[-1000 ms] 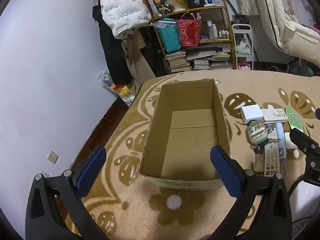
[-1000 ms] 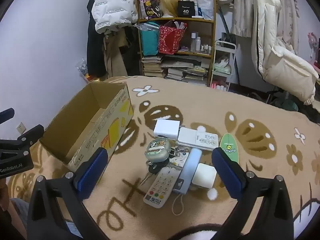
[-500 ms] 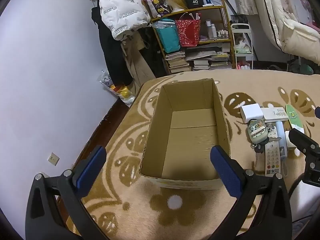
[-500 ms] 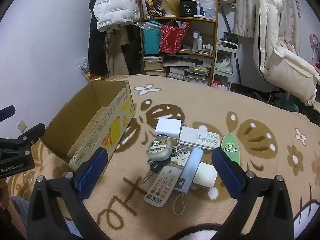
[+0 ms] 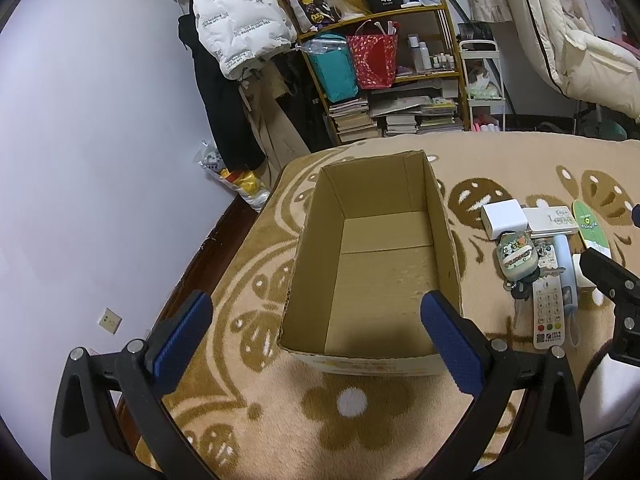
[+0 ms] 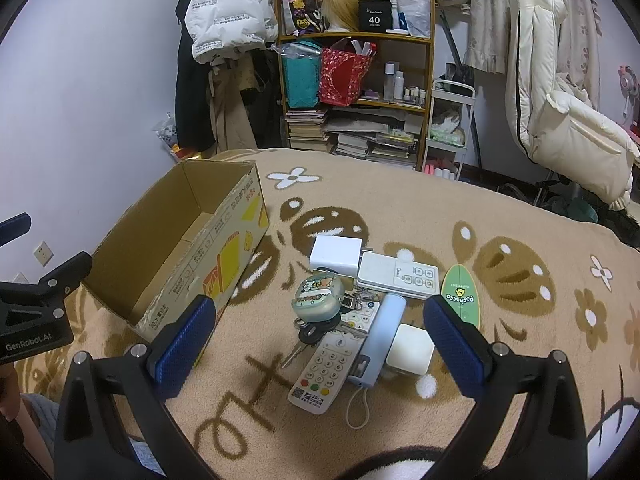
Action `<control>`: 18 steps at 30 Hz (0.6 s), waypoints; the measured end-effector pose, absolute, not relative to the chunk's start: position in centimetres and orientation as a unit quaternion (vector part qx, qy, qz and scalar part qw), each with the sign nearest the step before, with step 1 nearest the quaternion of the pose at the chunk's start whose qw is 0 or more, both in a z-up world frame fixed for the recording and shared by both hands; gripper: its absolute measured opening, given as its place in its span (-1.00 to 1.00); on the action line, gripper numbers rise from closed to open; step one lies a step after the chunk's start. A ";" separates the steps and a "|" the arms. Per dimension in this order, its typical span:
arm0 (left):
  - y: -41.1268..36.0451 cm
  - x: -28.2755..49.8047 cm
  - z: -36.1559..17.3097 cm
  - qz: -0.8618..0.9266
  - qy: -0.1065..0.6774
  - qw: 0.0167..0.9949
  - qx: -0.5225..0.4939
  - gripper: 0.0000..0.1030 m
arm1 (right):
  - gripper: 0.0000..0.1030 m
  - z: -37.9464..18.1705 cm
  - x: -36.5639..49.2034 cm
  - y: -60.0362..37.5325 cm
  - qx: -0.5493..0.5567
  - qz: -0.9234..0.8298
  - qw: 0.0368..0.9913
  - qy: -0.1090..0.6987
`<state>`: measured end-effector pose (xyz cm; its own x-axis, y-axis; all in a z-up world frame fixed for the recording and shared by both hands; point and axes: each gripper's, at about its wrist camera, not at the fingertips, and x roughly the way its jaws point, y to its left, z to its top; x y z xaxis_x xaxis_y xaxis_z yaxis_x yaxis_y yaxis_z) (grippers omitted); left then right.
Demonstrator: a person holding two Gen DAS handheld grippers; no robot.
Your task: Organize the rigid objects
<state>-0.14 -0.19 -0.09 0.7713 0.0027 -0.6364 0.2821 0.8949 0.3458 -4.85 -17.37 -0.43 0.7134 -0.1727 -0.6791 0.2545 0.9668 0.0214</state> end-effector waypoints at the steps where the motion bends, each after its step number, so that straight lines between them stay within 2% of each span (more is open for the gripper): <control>1: -0.3 -0.1 -0.2 -0.076 0.329 0.916 0.217 1.00 | 1.00 -0.4 -4.8 -17.4 0.057 -0.116 0.924 0.361; 18: -0.3 -0.2 -0.5 -0.077 0.330 0.914 0.222 1.00 | 1.00 -0.9 -5.0 -17.4 0.053 -0.120 0.924 0.359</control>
